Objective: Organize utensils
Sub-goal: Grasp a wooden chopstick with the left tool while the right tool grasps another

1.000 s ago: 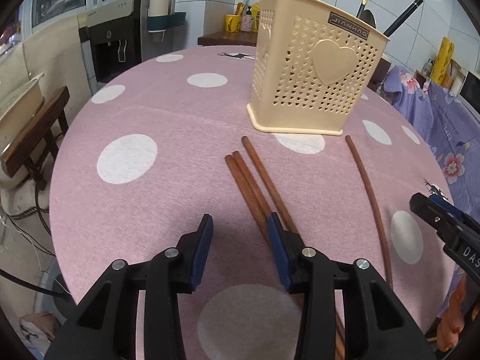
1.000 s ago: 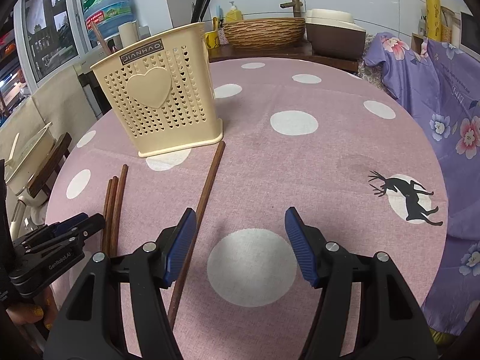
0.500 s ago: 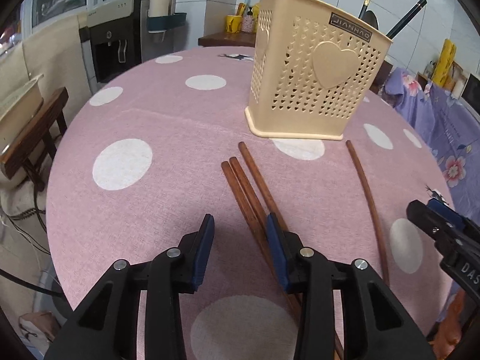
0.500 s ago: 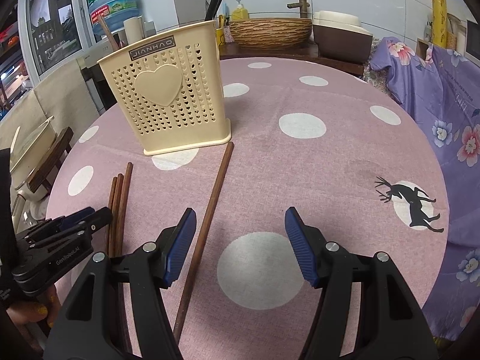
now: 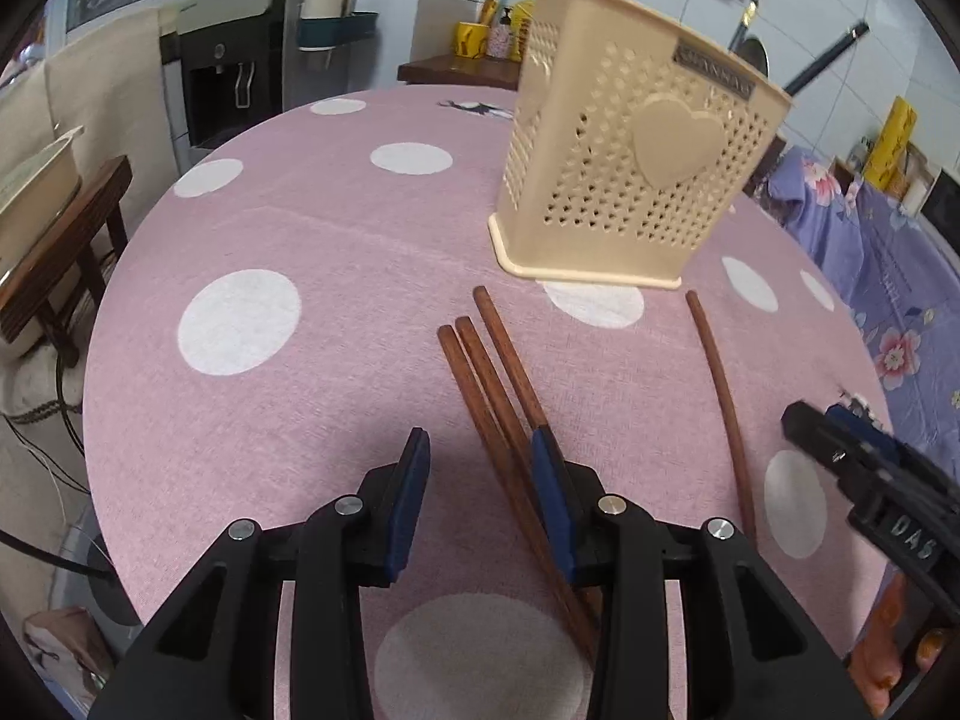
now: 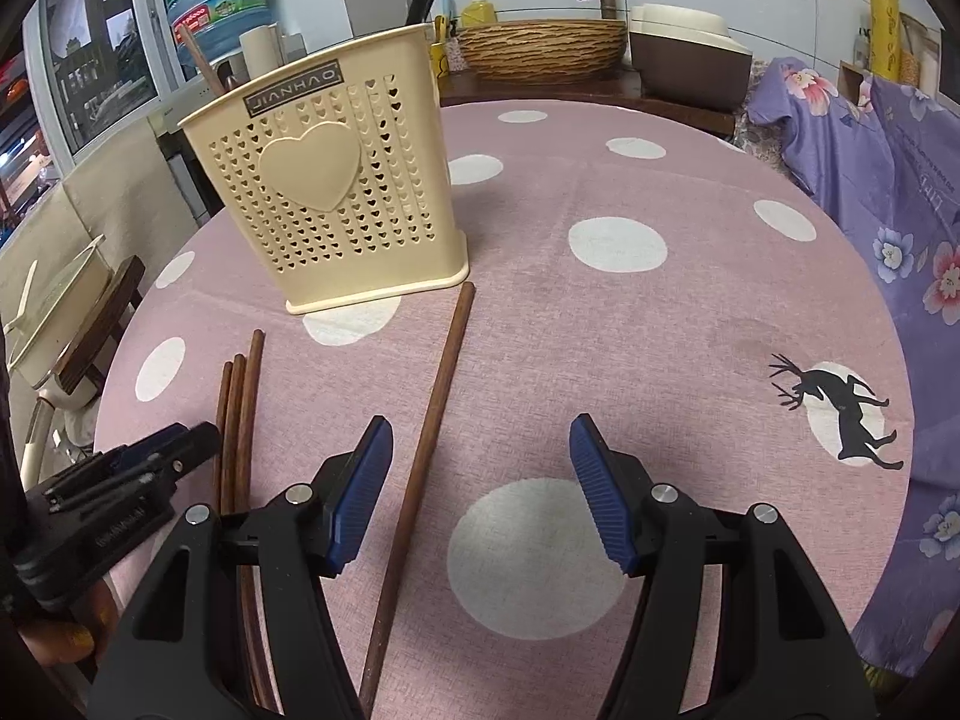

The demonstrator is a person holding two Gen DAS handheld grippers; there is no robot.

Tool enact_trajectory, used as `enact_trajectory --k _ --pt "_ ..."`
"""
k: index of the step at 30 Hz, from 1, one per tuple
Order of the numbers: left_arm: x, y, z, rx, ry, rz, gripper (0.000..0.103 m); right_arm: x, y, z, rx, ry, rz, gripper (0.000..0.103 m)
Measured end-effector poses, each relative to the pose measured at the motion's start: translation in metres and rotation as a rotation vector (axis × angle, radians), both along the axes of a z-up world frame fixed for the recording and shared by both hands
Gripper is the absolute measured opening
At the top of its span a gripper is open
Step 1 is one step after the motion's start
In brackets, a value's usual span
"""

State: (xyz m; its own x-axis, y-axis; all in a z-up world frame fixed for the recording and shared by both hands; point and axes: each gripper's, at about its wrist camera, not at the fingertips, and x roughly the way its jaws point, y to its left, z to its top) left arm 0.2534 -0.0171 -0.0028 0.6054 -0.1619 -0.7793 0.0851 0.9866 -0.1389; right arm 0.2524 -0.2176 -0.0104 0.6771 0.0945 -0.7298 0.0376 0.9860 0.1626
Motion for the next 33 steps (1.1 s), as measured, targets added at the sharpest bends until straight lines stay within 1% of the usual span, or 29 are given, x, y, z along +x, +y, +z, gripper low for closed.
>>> enact_trajectory --k 1,6,14,17,23,26,30,32,33 --pt "-0.001 -0.001 0.000 0.006 -0.010 0.002 0.036 0.000 -0.001 0.000 0.000 0.000 -0.004 0.062" --pt "-0.006 0.002 -0.001 0.023 -0.006 0.010 0.036 -0.001 -0.004 -0.002 -0.005 0.009 -0.010 0.062" --pt "0.000 0.003 0.000 0.044 0.001 0.013 0.036 0.001 0.000 -0.004 -0.023 0.017 -0.006 0.062" --pt "-0.003 0.006 0.000 0.040 0.005 0.015 0.036 0.001 -0.004 -0.006 -0.020 0.026 -0.016 0.062" --pt "0.009 -0.004 -0.002 0.093 -0.007 0.021 0.036 0.003 -0.003 -0.007 -0.021 0.034 -0.017 0.062" --pt "0.016 -0.001 -0.001 0.080 0.006 0.024 0.034 0.005 0.001 -0.005 -0.031 0.033 -0.006 0.062" --pt "0.019 0.002 0.000 0.060 0.019 0.045 0.028 0.020 0.006 -0.005 -0.029 0.052 0.001 0.062" --pt "0.016 0.002 0.000 0.035 0.024 0.045 0.024 0.031 0.009 -0.008 -0.018 0.076 0.000 0.061" --pt "0.014 0.000 0.000 0.028 0.023 0.040 0.024 0.035 0.011 -0.009 -0.020 0.081 -0.004 0.058"
